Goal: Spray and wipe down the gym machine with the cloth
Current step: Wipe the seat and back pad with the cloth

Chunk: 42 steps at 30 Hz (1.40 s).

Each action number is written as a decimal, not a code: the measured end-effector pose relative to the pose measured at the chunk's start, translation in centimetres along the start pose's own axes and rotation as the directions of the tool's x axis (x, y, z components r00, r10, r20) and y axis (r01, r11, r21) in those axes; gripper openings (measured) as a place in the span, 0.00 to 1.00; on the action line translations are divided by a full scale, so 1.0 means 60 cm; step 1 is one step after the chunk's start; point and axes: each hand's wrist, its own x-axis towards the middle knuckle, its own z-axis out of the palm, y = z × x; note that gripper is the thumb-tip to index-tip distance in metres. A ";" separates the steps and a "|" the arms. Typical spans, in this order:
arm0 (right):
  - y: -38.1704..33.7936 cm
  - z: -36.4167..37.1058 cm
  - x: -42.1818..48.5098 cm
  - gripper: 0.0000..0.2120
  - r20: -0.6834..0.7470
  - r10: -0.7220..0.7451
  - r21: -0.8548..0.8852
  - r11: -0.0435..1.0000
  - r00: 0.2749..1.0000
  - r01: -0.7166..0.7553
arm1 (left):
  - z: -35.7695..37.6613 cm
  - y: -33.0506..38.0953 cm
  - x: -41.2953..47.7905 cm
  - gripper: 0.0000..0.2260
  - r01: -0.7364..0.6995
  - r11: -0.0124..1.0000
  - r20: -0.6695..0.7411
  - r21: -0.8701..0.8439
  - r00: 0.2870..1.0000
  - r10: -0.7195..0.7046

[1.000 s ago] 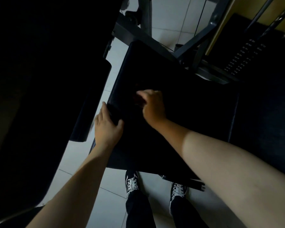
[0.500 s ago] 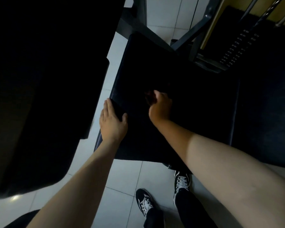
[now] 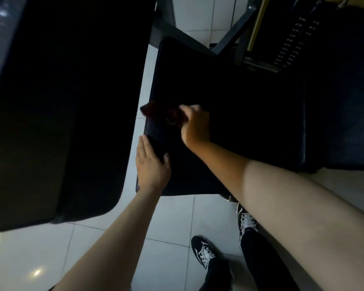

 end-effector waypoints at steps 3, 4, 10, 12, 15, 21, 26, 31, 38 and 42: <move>0.001 0.006 0.021 0.25 -0.002 0.150 0.036 0.988 0.989 -0.150 | 0.010 -0.003 -0.005 0.36 -0.023 1.000 -0.024 0.018 0.999 0.023; -0.005 0.013 0.013 0.25 0.015 0.132 0.070 0.989 0.991 -0.133 | 0.014 -0.006 -0.004 0.36 -0.030 0.999 -0.032 0.027 0.999 0.031; -0.003 0.044 -0.100 0.30 0.126 -0.144 -0.014 0.989 0.981 0.147 | 0.018 -0.014 -0.012 0.37 -0.070 0.997 -0.035 -0.025 0.997 0.069; 0.004 0.041 -0.138 0.27 0.157 -0.187 -0.014 0.981 0.970 0.192 | 0.013 -0.014 -0.020 0.38 -0.091 0.995 -0.020 -0.032 0.996 0.090; 0.013 0.034 -0.173 0.23 0.197 -0.182 -0.010 0.982 0.963 0.187 | 0.002 -0.017 -0.038 0.39 -0.114 0.993 0.016 -0.002 0.993 0.114; 0.039 -0.021 -0.121 0.25 0.181 -0.190 -0.123 0.969 0.965 0.214 | 0.012 0.019 -0.035 0.43 0.024 0.997 0.071 0.068 0.997 -0.029; 0.172 -0.098 -0.038 0.25 -0.057 0.225 -0.246 0.941 0.973 -0.232 | 0.040 0.037 -0.027 0.41 0.095 0.988 0.042 0.124 0.994 -0.101; 0.210 -0.104 -0.055 0.25 -0.103 0.358 -0.150 0.917 0.928 -0.370 | 0.046 0.025 -0.030 0.40 0.089 0.992 0.000 0.089 0.996 -0.089; 0.117 -0.045 -0.096 0.30 -0.051 0.343 -0.141 0.927 0.938 -0.347 | 0.036 0.016 -0.035 0.43 0.060 0.994 -0.005 0.086 0.998 -0.060; 0.065 -0.004 -0.128 0.30 0.003 0.167 -0.085 0.982 0.986 -0.166 | 0.026 0.013 -0.036 0.45 0.030 0.998 0.038 0.062 0.999 -0.033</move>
